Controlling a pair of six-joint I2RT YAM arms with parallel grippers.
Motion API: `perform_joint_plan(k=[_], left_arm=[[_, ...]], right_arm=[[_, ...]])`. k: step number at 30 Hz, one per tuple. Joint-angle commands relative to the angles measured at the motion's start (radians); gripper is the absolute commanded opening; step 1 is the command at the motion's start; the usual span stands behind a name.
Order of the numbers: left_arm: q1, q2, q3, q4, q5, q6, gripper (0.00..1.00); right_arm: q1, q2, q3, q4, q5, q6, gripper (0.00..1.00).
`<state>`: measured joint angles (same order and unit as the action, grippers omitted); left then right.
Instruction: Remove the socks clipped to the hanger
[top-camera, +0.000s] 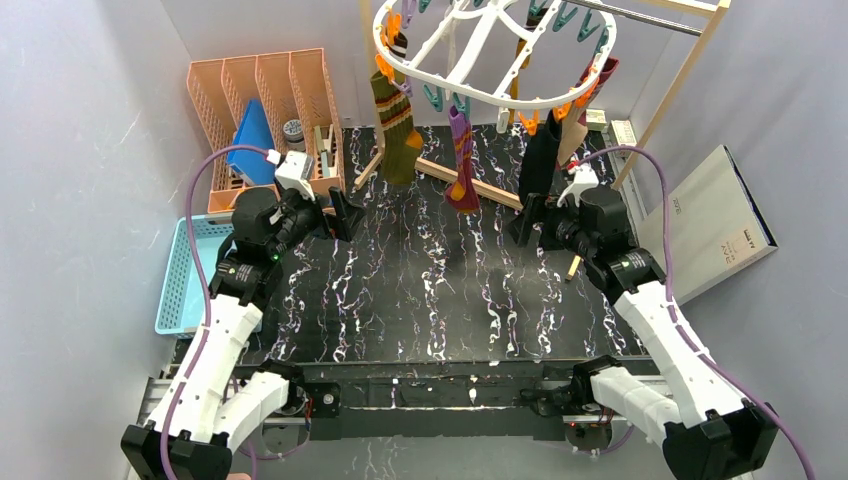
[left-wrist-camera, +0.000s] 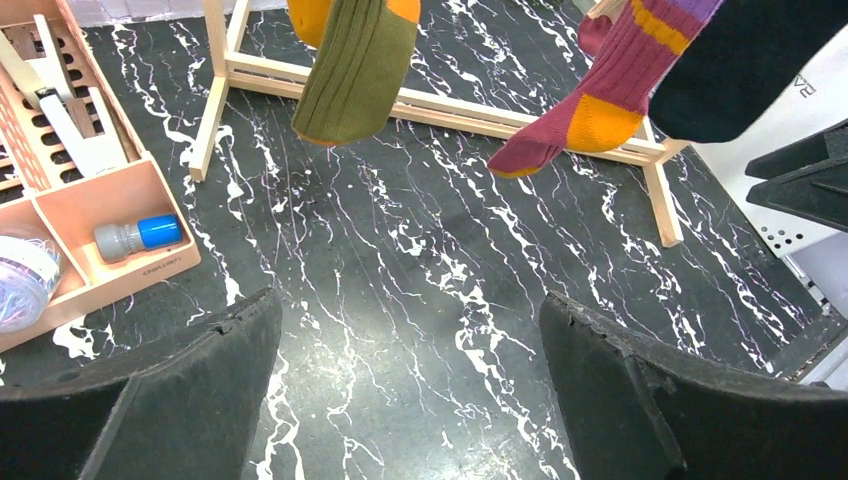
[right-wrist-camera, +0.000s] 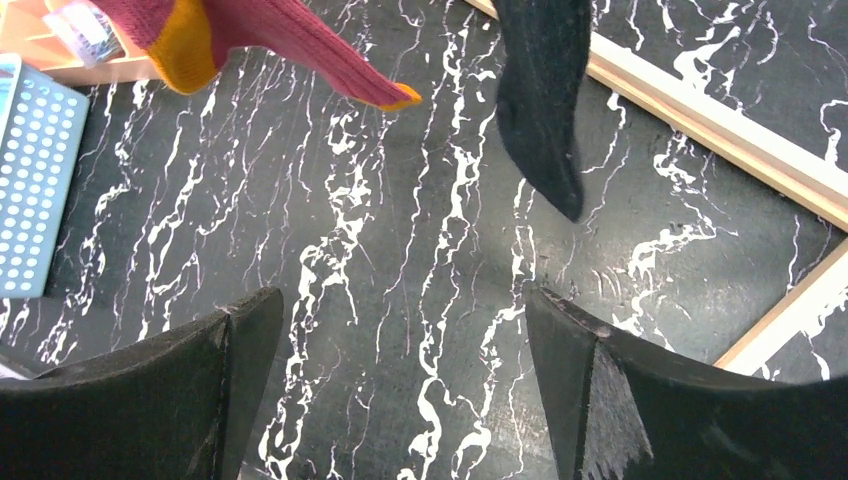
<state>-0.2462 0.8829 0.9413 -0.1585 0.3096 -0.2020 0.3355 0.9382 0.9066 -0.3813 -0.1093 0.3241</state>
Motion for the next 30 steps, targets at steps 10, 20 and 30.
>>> perform_joint_plan(k=[10,20,30], left_arm=[[-0.093,-0.011,-0.051,-0.01,-0.047,0.12,0.91],[-0.721,0.192,-0.192,0.38,-0.692,0.162,0.88],[-0.665,0.41,-0.368,1.055,-0.801,0.293,0.95]], right_arm=[[0.022,0.058,-0.022,0.052,-0.065,0.058,0.99],[0.137,0.007,-0.078,0.11,0.038,0.069,0.99],[0.136,-0.055,-0.081,0.032,0.039,0.044,0.99]])
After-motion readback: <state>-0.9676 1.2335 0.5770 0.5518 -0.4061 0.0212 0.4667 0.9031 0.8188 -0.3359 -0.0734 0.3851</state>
